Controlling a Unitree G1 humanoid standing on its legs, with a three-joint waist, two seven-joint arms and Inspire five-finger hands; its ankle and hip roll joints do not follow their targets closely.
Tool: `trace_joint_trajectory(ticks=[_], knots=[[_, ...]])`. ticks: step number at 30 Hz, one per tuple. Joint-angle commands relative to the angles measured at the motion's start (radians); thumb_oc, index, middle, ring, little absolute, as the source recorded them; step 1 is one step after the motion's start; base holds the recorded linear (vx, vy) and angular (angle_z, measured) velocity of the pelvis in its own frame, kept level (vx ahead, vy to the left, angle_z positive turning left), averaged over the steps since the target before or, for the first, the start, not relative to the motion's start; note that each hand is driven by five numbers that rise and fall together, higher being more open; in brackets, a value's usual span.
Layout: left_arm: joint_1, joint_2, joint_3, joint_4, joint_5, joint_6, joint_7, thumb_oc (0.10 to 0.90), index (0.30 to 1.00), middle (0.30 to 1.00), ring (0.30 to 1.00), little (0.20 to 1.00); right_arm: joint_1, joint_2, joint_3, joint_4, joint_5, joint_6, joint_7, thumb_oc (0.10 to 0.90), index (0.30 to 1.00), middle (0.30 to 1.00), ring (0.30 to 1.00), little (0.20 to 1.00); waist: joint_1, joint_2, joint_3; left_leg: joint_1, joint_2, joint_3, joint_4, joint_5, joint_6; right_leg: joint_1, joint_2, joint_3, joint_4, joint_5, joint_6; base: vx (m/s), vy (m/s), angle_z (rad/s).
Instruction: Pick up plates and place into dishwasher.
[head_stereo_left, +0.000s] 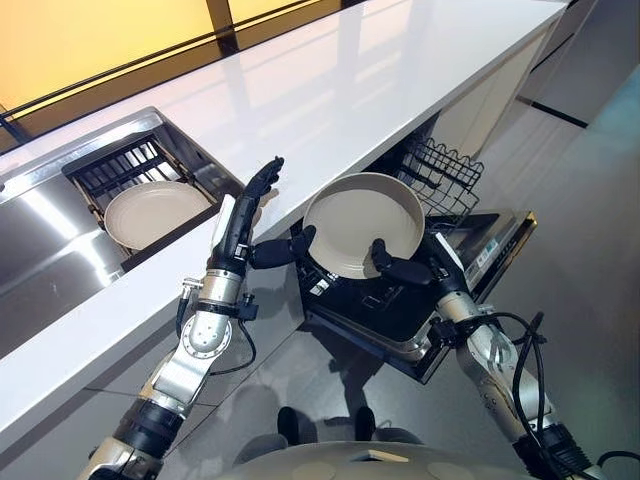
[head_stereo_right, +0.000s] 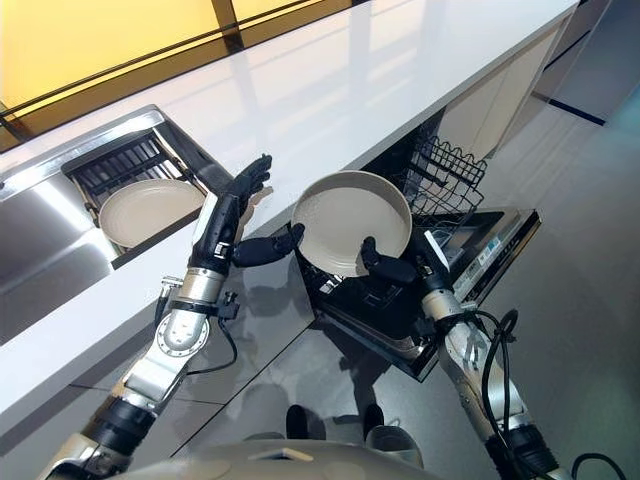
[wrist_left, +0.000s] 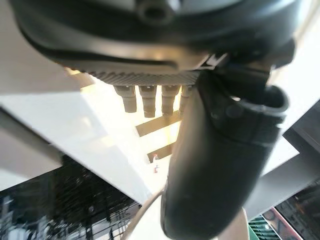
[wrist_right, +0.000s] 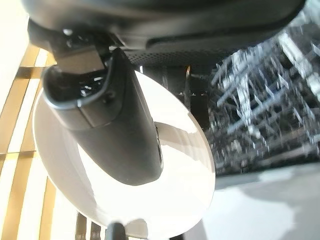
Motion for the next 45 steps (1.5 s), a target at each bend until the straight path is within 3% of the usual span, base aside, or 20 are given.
trace_joint_trajectory(ticks=[1, 6, 10, 13, 19, 26, 37, 41, 45], knots=[[-0.064, 0.046, 0.087, -0.068, -0.094, -0.114, -0.052, 0.800, 0.900, 0.900, 0.900, 0.900, -0.113, -0.070, -0.148, -0.029, -0.121, -0.107, -0.136, 0.100, 0.300, 0.300, 0.300, 0.200, 0.028, -0.037, -0.043, 0.042, -0.018, -0.020, 0.006, -0.103, -0.023, 0.034, -0.047, -0.061, 0.009, -0.007, 0.084, 0.04, -0.001, 0.04], [-0.081, 0.046, 0.043, -0.124, -0.252, -0.103, -0.191, 0.800, 0.900, 0.900, 0.900, 0.900, -0.175, -0.118, -0.133, 0.017, -0.217, -0.058, -0.216, 0.100, 0.300, 0.300, 0.300, 0.200, 0.044, -0.038, -0.036, 0.033, -0.020, -0.029, 0.006, -0.092, -0.020, 0.030, -0.051, -0.070, 0.009, 0.004, 0.083, -0.01, 0.003, 0.07], [-0.085, 0.016, -0.043, -0.194, -0.532, -0.009, -0.487, 0.800, 0.900, 0.900, 0.900, 0.900, -0.228, -0.136, -0.101, 0.038, -0.289, -0.025, -0.275, 0.100, 0.300, 0.300, 0.300, 0.200, 0.056, -0.034, -0.037, 0.035, -0.019, -0.034, 0.006, -0.101, -0.020, 0.035, -0.053, -0.075, 0.009, -0.001, 0.086, 0.02, -0.001, 0.03], [-0.088, -0.001, -0.085, -0.203, -0.613, 0.015, -0.551, 0.800, 0.900, 0.900, 0.900, 0.900, -0.261, -0.146, -0.079, 0.072, -0.380, -0.002, -0.299, 0.100, 0.300, 0.300, 0.300, 0.200, 0.058, -0.030, -0.038, 0.035, -0.021, -0.034, 0.006, -0.103, -0.017, 0.035, -0.053, -0.072, 0.009, -0.001, 0.087, -0.01, 0.016, 0.05], [-0.073, 0.013, -0.089, -0.211, -0.609, -0.003, -0.509, 0.800, 0.900, 0.900, 0.900, 0.900, -0.289, -0.200, -0.051, 0.090, -0.516, 0.070, -0.297, 0.100, 0.300, 0.300, 0.300, 0.200, 0.068, -0.029, -0.045, 0.026, -0.027, -0.041, 0.006, -0.095, -0.011, 0.030, -0.058, -0.074, 0.009, 0.004, 0.086, 0.00, 0.009, 0.02], [-0.064, 0.040, -0.072, -0.228, -0.453, -0.076, -0.472, 0.800, 0.900, 0.900, 0.900, 0.900, -0.344, -0.214, 0.031, 0.223, -0.593, 0.175, -0.199, 0.100, 0.300, 0.300, 0.300, 0.200, 0.106, -0.037, -0.046, 0.028, -0.025, -0.065, 0.006, -0.100, -0.014, 0.044, -0.061, -0.093, 0.009, -0.006, 0.084, 0.02, -0.001, 0.04], [-0.127, 0.067, -0.103, -0.225, -0.317, -0.123, -0.405, 0.800, 0.900, 0.900, 0.900, 0.900, -0.594, -0.154, 0.206, 0.543, -0.588, 0.330, -0.145, 0.100, 0.300, 0.300, 0.300, 0.200, 0.172, -0.041, -0.049, 0.017, -0.028, -0.109, 0.006, -0.087, -0.020, 0.059, -0.069, -0.137, 0.009, -0.009, 0.076, 0.03, 0.001, 0.13], [-0.145, 0.083, -0.090, -0.224, -0.247, -0.146, -0.343, 0.800, 0.900, 0.900, 0.900, 0.900, -0.628, -0.132, 0.236, 0.598, -0.597, 0.354, -0.132, 0.100, 0.300, 0.300, 0.300, 0.200, 0.188, -0.041, -0.047, 0.017, -0.030, -0.121, 0.006, -0.084, -0.021, 0.065, -0.073, -0.150, 0.009, -0.009, 0.075, 0.03, -0.008, 0.23], [-0.154, 0.090, -0.070, -0.224, -0.251, -0.145, -0.352, 0.800, 0.900, 0.900, 0.900, 0.900, -0.676, -0.098, 0.285, 0.688, -0.626, 0.397, -0.126, 0.100, 0.300, 0.300, 0.300, 0.200, 0.215, -0.039, -0.048, 0.013, -0.033, -0.141, 0.006, -0.080, -0.022, 0.072, -0.075, -0.167, 0.009, -0.011, 0.072, 0.02, -0.015, 0.17]])
